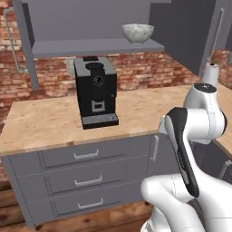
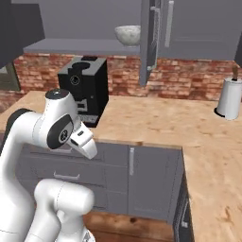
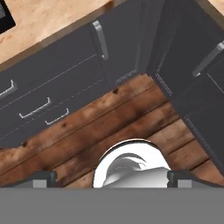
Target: Pick up the bowls from the cabinet and place each bowl in front of a stool on the dining counter.
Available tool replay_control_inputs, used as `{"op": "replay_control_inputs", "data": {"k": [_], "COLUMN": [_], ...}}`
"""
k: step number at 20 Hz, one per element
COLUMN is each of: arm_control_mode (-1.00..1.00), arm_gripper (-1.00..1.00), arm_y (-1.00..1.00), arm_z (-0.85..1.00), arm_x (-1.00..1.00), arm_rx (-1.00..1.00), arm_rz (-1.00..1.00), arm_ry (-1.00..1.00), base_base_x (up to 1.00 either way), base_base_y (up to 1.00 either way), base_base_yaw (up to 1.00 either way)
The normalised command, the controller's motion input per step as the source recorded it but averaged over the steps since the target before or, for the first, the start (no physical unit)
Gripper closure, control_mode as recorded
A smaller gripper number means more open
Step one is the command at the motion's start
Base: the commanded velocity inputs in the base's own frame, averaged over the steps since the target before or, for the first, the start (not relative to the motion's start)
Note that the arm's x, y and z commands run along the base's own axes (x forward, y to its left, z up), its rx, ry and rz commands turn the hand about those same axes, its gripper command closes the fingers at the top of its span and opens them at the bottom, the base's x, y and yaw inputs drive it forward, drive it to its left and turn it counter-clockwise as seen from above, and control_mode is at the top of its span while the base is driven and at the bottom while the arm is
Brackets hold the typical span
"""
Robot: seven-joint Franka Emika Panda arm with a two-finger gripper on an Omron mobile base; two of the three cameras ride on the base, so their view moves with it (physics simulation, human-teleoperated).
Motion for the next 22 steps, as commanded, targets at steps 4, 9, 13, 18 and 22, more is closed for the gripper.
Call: {"op": "replay_control_inputs", "data": {"k": [4, 9, 13, 18, 22], "arm_control_mode": [1.0, 1.0, 1.0, 1.0, 1.0], "arm_gripper": [-1.0, -1.0, -1.0, -1.0, -1.0], "arm_y": [0.0, 0.0, 0.0, 0.0, 0.0], "arm_z": [0.0, 0.0, 0.0, 0.0, 0.0], "arm_x": [0.0, 0.0, 0.0, 0.0, 0.0], "arm_rx": [0.0, 0.0, 0.0, 0.0, 0.0], "arm_rz": [0.0, 0.0, 0.0, 0.0, 0.0], "arm_ry": [0.0, 0.0, 0.0, 0.0, 0.0], "base_base_x": [0.66, 0.64, 0.48, 0.57, 0.6], "base_base_y": [-0.02, -0.05, -0.22, -0.31, -0.52], "base_base_yaw": [0.0, 0.04, 0.09, 0.1, 0.12]}}
